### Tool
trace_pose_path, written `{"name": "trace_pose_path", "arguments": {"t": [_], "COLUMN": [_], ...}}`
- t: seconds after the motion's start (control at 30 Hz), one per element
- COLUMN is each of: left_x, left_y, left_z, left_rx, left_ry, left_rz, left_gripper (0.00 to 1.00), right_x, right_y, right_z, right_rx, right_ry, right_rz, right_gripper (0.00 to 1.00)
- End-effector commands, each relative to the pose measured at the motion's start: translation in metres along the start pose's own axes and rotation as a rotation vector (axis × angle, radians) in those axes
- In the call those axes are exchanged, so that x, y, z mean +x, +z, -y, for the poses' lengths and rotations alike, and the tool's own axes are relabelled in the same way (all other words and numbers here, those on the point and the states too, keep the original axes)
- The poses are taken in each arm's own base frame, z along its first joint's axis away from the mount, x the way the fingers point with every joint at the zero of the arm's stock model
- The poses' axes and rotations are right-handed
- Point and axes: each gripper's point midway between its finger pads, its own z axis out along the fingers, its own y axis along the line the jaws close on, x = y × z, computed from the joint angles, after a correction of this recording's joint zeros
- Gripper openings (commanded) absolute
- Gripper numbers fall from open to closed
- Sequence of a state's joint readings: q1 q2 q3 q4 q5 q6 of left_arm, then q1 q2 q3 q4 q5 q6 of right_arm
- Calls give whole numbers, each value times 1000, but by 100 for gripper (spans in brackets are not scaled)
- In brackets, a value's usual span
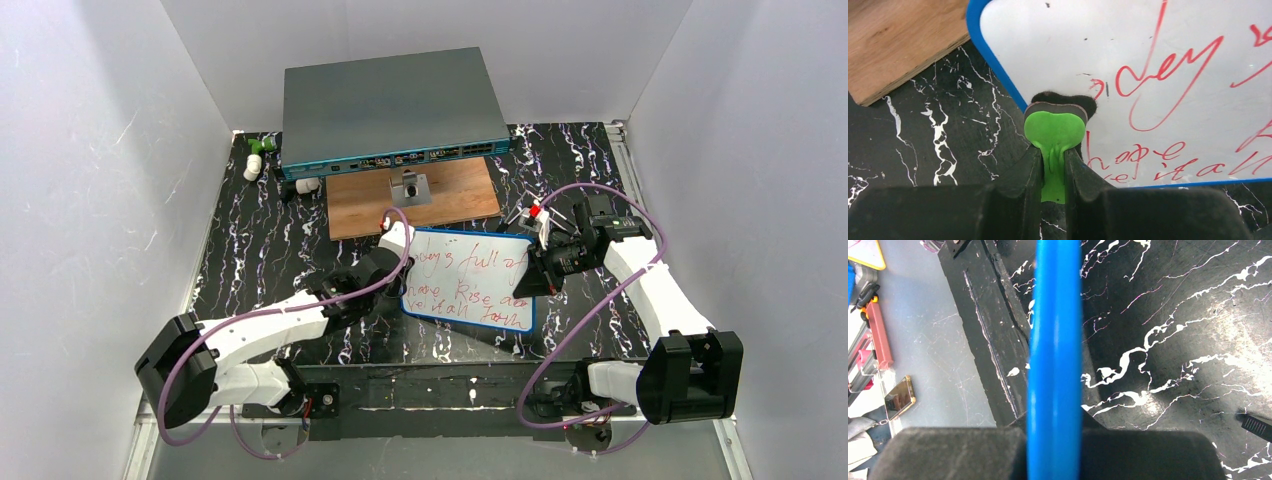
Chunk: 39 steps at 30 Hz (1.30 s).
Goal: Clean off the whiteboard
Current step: Erase the center of the board with the whiteboard.
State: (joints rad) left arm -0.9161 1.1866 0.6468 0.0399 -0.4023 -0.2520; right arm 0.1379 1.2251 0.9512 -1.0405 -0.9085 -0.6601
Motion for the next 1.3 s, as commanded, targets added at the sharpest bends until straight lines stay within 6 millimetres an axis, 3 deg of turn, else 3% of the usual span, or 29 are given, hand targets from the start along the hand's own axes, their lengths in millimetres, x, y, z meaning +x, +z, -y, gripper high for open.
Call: {"name": "trace_pose_path", "arguments": {"t": [0.0,0.17,0.27,0.47,0.63,0.8,0.9,1.13,1.27], "left_x": [-27,-58,-55,-27,13,27,20,-35,-53], "left_y": [-4,-6,-2,3,-1,-4,-6,-8,-3], "left_z": [14,-1,-6,0,3,-1,-8,-17,-12], "left_rx": [64,-46,-78,-35,10,-14,-57,-156,-156], "left_ry": [19,52,65,80,121,118,106,91,108], "left_rz": [70,113,85,21,-80,-114,-97,19,46], "left_gripper": [0,0,0,0,0,0,0,0,0], "right_x": [-6,-6,-6,-6,-6,-5,-5,-6,-5], "right_y": [1,1,1,1,1,1,2,2,2], "right_z": [-10,-9,-10,-9,-10,-8,-8,-10,-9], "right_rx": [-43,-44,-44,-43,-48,-45,-46,-58,-53], "right_ry": [-77,-77,-76,-76,-75,-73,-72,-70,-74], "right_rz": [21,21,21,18,20,15,15,16,14], "right_gripper": [1,1,1,1,1,1,1,1,1]}}
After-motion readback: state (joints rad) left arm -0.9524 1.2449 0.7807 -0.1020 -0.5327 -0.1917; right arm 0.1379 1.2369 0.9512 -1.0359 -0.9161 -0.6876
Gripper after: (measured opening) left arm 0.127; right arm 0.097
